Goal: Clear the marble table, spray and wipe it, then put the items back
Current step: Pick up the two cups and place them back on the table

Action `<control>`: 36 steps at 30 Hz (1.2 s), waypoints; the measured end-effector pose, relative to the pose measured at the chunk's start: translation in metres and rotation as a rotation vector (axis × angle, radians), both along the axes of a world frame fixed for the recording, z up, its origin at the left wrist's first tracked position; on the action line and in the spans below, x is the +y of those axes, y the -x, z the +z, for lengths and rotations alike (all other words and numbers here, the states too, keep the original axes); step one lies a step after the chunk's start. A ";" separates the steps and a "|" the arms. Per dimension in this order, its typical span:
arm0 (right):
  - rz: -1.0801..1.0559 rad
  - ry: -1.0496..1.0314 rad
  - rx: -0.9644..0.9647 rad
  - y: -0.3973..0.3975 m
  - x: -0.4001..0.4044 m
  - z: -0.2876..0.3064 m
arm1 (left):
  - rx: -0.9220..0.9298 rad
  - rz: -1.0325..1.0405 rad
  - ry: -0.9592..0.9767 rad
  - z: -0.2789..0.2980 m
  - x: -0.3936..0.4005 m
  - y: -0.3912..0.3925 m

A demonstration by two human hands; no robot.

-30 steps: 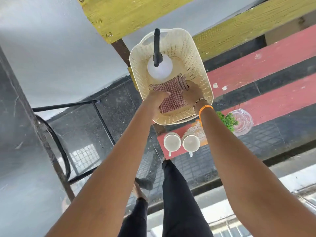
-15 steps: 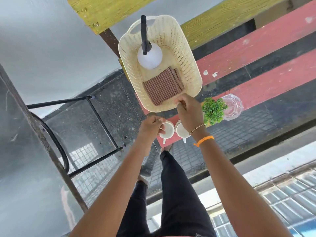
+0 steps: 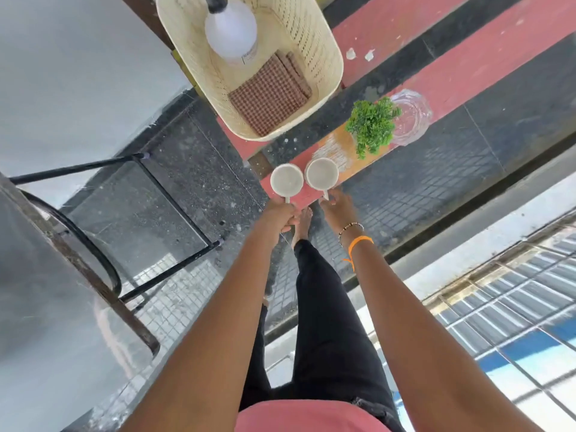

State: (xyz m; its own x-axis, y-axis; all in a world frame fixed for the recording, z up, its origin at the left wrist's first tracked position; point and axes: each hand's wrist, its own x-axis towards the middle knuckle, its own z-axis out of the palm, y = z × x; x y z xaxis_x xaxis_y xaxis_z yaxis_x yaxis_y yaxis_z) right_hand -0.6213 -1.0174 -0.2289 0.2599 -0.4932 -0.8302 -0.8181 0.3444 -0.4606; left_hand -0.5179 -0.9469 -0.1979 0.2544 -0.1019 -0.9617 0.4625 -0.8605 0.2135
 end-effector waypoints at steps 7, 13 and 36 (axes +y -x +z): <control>0.002 0.069 -0.015 -0.010 -0.005 0.007 | -0.047 0.090 -0.011 -0.009 -0.003 -0.008; 0.054 0.094 -0.025 -0.018 0.003 0.041 | -0.060 0.101 0.006 0.017 0.013 -0.015; 0.518 0.251 -0.681 -0.120 0.281 0.264 | -0.635 0.681 0.504 0.240 0.342 -0.046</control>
